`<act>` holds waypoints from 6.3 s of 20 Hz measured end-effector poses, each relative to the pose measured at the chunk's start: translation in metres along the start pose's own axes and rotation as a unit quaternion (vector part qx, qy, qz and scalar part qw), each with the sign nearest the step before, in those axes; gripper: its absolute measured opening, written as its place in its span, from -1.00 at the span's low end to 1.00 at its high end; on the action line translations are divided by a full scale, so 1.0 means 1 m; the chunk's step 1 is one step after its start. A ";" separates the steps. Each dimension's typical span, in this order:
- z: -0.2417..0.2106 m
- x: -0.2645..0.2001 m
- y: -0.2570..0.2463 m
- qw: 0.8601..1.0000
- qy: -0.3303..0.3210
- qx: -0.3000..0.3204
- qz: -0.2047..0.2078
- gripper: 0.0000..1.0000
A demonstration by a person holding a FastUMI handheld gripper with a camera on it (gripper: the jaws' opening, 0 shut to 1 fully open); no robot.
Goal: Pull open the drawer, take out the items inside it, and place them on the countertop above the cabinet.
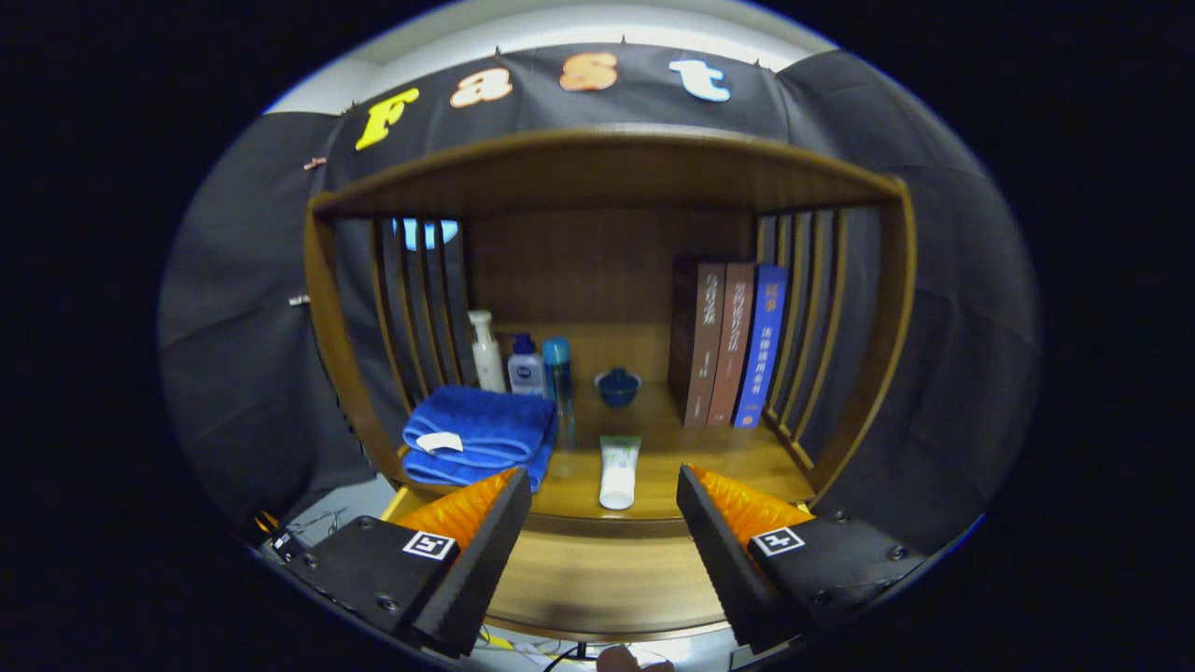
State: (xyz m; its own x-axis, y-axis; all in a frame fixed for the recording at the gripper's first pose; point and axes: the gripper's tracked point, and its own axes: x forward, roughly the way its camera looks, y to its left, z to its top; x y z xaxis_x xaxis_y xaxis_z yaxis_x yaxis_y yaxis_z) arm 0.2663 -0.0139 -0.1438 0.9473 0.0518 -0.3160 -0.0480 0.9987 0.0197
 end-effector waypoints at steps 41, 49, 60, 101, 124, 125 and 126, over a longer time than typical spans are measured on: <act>-0.257 -0.043 0.019 0.998 -0.057 -0.017 -0.033 0.98; -0.242 -0.003 0.019 0.997 -0.060 -0.016 -0.035 0.98; -0.233 0.066 0.017 0.997 -0.051 -0.035 -0.041 0.98; -0.060 -0.070 0.023 0.992 -0.121 -0.021 -0.027 0.97; 0.029 -0.258 0.041 0.987 -0.158 0.027 -0.010 0.98; 0.029 -0.258 0.042 0.987 -0.158 0.029 -0.006 0.98; 0.029 -0.258 0.043 0.987 -0.159 0.030 -0.003 0.98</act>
State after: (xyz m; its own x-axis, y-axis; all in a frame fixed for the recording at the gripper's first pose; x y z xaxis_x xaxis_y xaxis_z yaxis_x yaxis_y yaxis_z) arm 0.0291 0.0155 -0.0342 0.9995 0.0327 -0.0034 -0.0324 0.9964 0.0780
